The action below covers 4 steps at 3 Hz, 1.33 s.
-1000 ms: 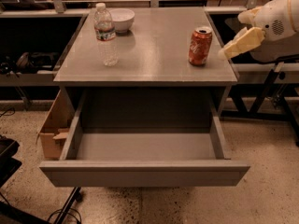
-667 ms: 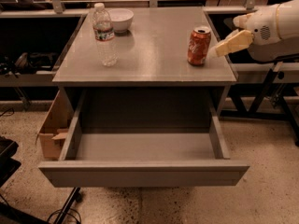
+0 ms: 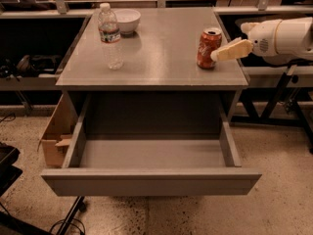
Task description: Place coke can into top drawer
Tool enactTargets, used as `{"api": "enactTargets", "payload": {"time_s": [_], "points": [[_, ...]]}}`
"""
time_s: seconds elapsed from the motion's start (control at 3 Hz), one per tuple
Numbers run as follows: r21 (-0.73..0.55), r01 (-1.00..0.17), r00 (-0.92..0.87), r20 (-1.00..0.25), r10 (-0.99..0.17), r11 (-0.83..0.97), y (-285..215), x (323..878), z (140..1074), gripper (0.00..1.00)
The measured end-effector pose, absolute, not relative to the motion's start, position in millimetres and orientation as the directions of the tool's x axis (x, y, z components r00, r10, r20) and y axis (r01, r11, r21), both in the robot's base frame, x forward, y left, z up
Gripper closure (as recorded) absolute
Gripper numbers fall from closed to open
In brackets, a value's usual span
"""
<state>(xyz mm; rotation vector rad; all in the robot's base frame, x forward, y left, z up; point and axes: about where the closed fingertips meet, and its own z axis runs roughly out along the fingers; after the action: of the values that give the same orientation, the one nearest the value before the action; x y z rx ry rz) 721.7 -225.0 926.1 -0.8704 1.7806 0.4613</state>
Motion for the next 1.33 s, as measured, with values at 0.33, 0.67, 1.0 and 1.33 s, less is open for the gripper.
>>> {"api": "enactTargets", "payload": {"time_s": [0.33, 0.67, 1.0, 1.33], "points": [[-0.107, -0.737, -0.133, -0.945, -0.298, 0.668, -216, 737, 923, 0.00], [-0.119, -0.738, -0.069, -0.966, -0.250, 0.664, -205, 754, 923, 0.00], [-0.122, -0.744, -0.024, -0.978, -0.209, 0.657, -195, 763, 922, 0.00], [-0.096, -0.759, -0.021, -0.985, -0.171, 0.644, -177, 765, 910, 0.18]]}}
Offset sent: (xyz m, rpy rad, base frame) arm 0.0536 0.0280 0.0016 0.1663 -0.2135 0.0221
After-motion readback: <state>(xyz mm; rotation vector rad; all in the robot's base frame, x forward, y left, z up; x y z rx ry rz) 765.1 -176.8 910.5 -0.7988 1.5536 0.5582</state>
